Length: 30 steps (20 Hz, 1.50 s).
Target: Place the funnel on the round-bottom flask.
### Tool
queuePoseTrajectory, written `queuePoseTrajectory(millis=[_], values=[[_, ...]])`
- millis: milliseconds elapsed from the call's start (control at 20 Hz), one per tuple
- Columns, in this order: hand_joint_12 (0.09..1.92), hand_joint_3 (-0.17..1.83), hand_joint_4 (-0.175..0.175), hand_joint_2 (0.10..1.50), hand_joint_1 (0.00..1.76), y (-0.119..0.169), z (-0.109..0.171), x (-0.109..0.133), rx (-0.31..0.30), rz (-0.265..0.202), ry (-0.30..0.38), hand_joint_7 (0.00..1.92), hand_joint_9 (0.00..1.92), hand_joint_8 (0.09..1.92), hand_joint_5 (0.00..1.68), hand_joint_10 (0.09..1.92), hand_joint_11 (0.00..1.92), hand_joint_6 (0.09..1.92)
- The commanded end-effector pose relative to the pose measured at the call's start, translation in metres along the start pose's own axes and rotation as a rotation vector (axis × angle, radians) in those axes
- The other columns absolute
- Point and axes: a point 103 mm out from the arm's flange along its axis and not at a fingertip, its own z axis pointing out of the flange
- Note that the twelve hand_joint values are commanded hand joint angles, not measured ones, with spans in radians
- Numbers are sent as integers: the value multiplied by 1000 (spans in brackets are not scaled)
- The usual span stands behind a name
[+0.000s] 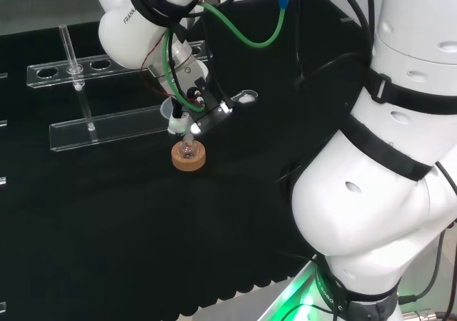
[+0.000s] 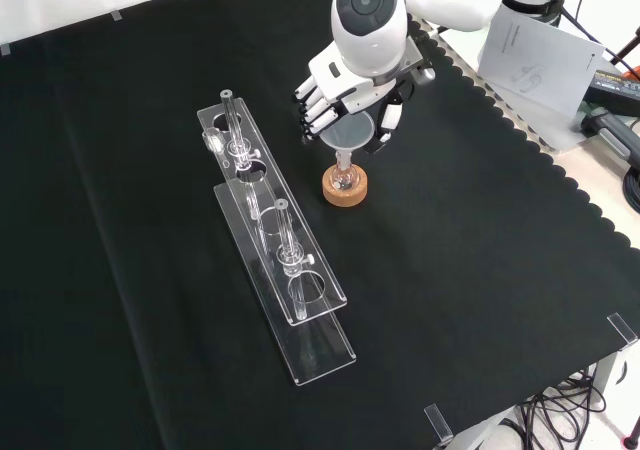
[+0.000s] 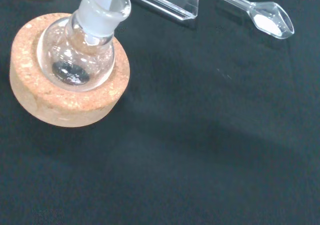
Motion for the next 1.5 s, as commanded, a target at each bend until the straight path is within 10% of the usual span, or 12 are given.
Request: queuePoseTrajectory(millis=[50,1500], values=[[1320,488,-55,692,655,0,0,1,14,-6,-3,401,666,831,407,707,421,415],[1413,361,-43,664,545,-21,-37,-14,-43,-43,38,0,194,607,270,711,132,87]])
